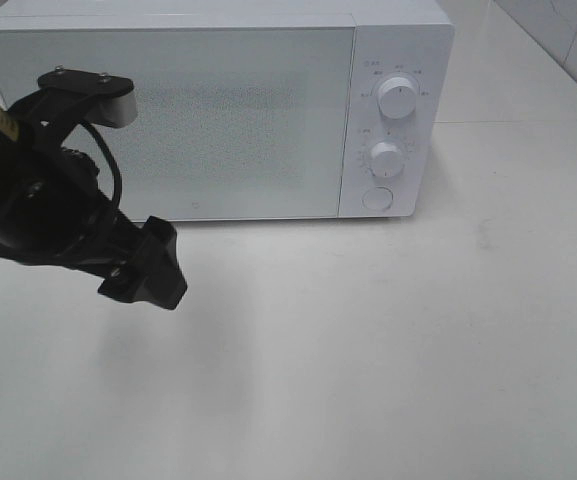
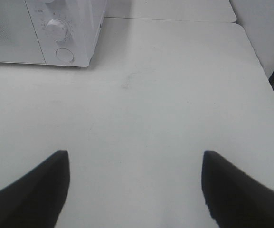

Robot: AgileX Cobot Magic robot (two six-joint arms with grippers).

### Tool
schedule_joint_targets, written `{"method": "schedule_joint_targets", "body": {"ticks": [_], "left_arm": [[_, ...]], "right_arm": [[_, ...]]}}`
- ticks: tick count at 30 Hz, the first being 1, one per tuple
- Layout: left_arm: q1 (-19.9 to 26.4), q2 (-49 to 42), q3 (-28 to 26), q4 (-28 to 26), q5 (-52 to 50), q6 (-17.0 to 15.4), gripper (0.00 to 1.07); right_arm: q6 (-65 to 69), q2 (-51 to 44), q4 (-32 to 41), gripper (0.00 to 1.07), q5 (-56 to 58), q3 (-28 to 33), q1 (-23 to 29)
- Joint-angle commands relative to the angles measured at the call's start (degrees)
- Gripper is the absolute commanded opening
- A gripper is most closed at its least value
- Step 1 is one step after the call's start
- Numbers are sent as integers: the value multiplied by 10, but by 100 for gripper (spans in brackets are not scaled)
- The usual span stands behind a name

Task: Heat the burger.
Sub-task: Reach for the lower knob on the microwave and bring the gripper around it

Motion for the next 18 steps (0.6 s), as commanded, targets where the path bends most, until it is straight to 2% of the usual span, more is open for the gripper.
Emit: {"method": "schedule_joint_targets", "body": {"ticks": [1, 4, 6, 7, 8, 9, 10, 12, 13, 14, 16, 17, 18], "left_arm": [[1, -25, 1, 52, 63, -58, 101], [1, -30, 1, 68, 73, -74, 101], [2, -57, 1, 140, 120, -143, 101], [2, -57, 1, 140, 120, -143, 101], [6, -62, 1, 152, 132, -156, 101], [23, -77, 1, 158, 153, -164, 101], [23, -77, 1, 158, 153, -164, 101], [65, -103, 1, 156, 176, -151, 101], [65, -103, 1, 156, 176, -151, 101], [96, -123, 1, 151, 187, -134, 101], [115, -135, 1, 147, 192, -123, 101], [151, -158, 1, 137, 205, -103, 101], [151, -158, 1, 137, 205, -103, 101]], "right_arm": [[4, -18, -1, 75, -4, 1, -3], [4, -18, -1, 75, -4, 1, -3], [4, -18, -1, 75, -4, 1, -3], [4, -18, -1, 75, -4, 1, -3], [4, -18, -1, 75, -4, 1, -3], [4, -18, -1, 75, -4, 1, -3], [4, -18, -1, 75, -4, 1, -3], [4, -18, -1, 75, -4, 1, -3], [4, -18, -1, 75, -4, 1, -3], [4, -18, -1, 75, -4, 1, -3], [4, -18, -1, 75, -4, 1, -3], [4, -18, -1, 75, -4, 1, -3], [4, -18, -1, 75, -4, 1, -3]]}}
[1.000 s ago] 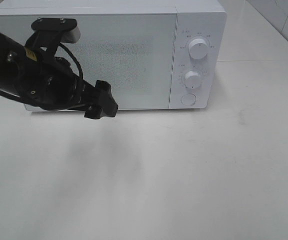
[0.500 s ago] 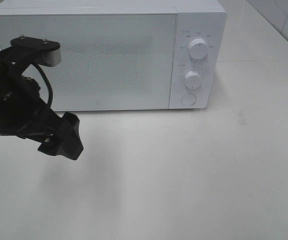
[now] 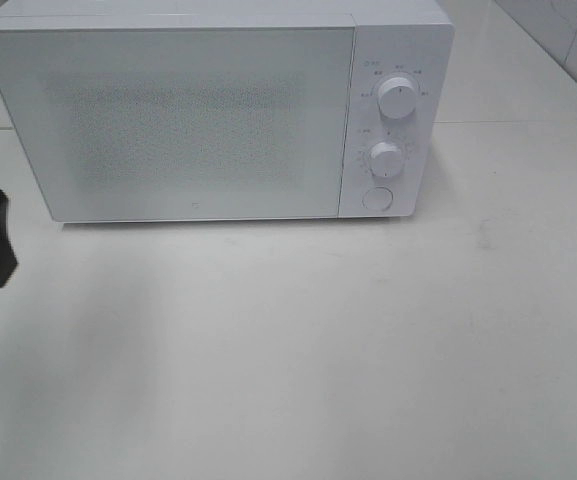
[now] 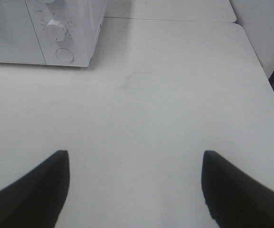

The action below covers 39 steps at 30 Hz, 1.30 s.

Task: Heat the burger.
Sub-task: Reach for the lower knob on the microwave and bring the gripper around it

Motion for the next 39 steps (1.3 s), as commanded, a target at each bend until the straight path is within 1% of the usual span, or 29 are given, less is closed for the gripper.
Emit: {"method": "schedule_joint_targets", "body": {"ticks": [1, 2, 3, 5, 7, 8, 9, 10, 11, 12, 13, 14, 15, 16, 17, 18, 19, 20, 21, 22, 23, 24, 26, 27, 31, 33, 36, 37, 39], "left_arm": [[60, -41, 1, -19, 30, 36, 101], [100, -62, 1, -30, 46, 52, 101], [100, -62, 1, -30, 46, 52, 101], [141, -93, 3, -38, 58, 51, 101], [148, -103, 6, -41, 61, 50, 101], [162, -125, 21, -44, 65, 49, 101], [162, -125, 21, -44, 65, 49, 101], [167, -150, 48, -43, 71, 49, 101], [167, -160, 60, -40, 72, 49, 101], [167, -160, 60, -40, 72, 49, 101], [167, -187, 93, -38, 70, 49, 101], [167, -199, 107, -38, 69, 49, 101], [167, -199, 107, -38, 69, 49, 101], [167, -229, 141, -38, 60, 49, 101], [167, -244, 157, -38, 52, 49, 101], [167, -244, 157, -38, 52, 49, 101], [167, -271, 184, -39, 39, 49, 101], [167, -271, 184, -39, 39, 49, 101], [167, -300, 211, -42, 30, 44, 101], [167, -317, 225, -44, 22, 39, 101], [167, -317, 225, -44, 22, 39, 101], [167, -351, 240, -44, 23, 30, 101], [167, -367, 237, -43, 22, 30, 101], [167, -395, 237, -43, 23, 30, 101], [167, -435, 237, -38, 23, 30, 101], [167, -472, 237, -38, 23, 33, 101], [167, -495, 237, -38, 23, 36, 101], [167, -521, 237, -38, 22, 36, 101], [167, -531, 237, -38, 22, 36, 101]], "right_arm": [[4, -18, -1, 75, -4, 1, -3], [4, -18, -1, 75, -4, 1, -3], [4, -18, -1, 75, -4, 1, -3], [4, -18, -1, 75, -4, 1, -3], [4, -18, -1, 75, -4, 1, -3], [4, -18, -1, 75, -4, 1, -3], [4, -18, -1, 75, -4, 1, -3], [4, -18, -1, 75, -4, 1, -3], [4, -18, -1, 75, -4, 1, -3], [4, -18, -1, 75, -4, 1, -3], [4, -18, -1, 75, -4, 1, -3], [4, -18, -1, 75, -4, 1, -3], [4, -18, -1, 75, -4, 1, -3], [4, -18, -1, 75, -4, 1, -3], [4, -18, -1, 75, -4, 1, -3], [4, -18, -1, 75, -4, 1, -3], [4, -18, -1, 75, -4, 1, -3], [4, -18, -1, 75, -4, 1, -3], [4, -18, -1, 75, -4, 1, -3], [4, -18, -1, 75, -4, 1, -3], [4, -18, -1, 75, -4, 1, -3], [4, -18, -1, 75, -4, 1, -3], [4, -18, -1, 75, -4, 1, -3], [4, -18, -1, 75, -4, 1, -3], [4, -18, -1, 75, -4, 1, -3], [4, -18, -1, 75, -4, 1, -3], [4, -18, -1, 75, -4, 1, -3], [4, -18, -1, 75, -4, 1, -3], [4, -18, -1, 75, -4, 1, -3]]}}
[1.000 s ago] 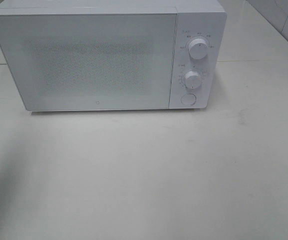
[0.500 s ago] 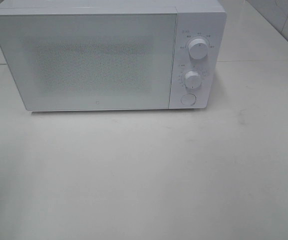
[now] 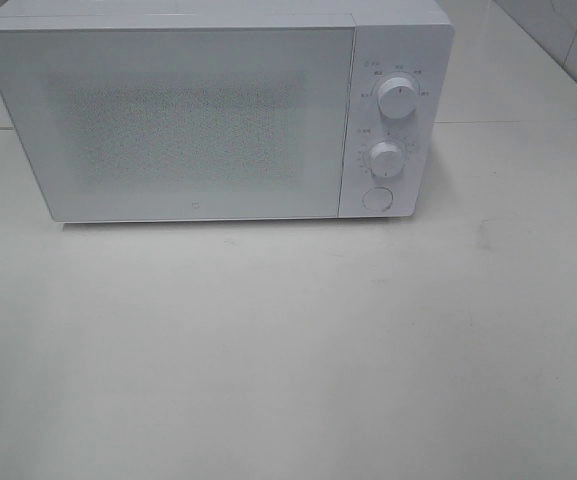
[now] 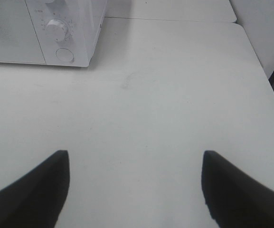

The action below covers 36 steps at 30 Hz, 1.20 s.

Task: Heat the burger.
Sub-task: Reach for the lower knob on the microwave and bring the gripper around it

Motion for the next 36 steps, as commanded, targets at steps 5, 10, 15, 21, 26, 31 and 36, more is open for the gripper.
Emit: {"method": "schedule_joint_targets", "body": {"ticks": [5, 10, 15, 21, 26, 31, 36], "left_arm": [[2, -77, 2, -6, -6, -1, 101], [2, -145, 2, -26, -9, 0, 101], [2, -186, 2, -26, -9, 0, 101], [2, -242, 3, -25, -9, 1, 101], [2, -239, 4, -25, -9, 1, 101], [2, -239, 4, -26, -9, 1, 101], [2, -239, 4, -28, -9, 1, 101]], "right_arm": [[4, -18, -1, 75, -4, 1, -3], [4, -18, -1, 75, -4, 1, -3], [4, -18, -1, 75, -4, 1, -3], [4, -18, -1, 75, -4, 1, -3], [4, -17, -1, 75, -4, 1, -3], [4, -17, -1, 75, -4, 1, -3], [4, -17, -1, 75, -4, 1, -3]]}}
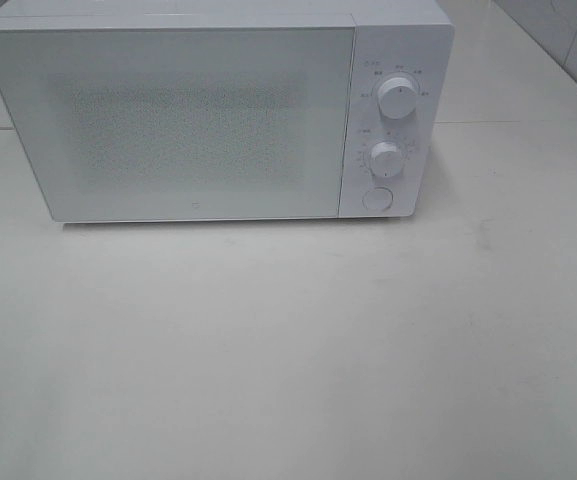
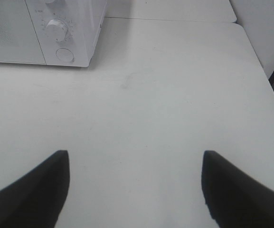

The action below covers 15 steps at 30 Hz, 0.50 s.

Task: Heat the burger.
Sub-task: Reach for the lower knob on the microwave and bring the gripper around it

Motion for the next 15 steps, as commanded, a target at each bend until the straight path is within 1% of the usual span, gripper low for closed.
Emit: {"method": "schedule_joint_targets", "body": {"ticks": [1, 6, 7, 10, 15], "left_arm": [[3, -12, 3, -7, -6, 1, 101], [9, -12, 3, -7, -6, 1, 101], [23, -12, 3, -7, -6, 1, 101], [37, -12, 3, -7, -6, 1, 101], [36, -12, 3, -7, -6, 1, 101]], "right_arm": [[4, -17, 0, 75, -4, 1, -3], [1, -17, 2, 75, -4, 1, -3], [0, -17, 5, 75, -4, 1, -2], [1, -17, 5, 75, -4, 1, -2], [3, -15, 5, 75, -7, -1, -2]]}}
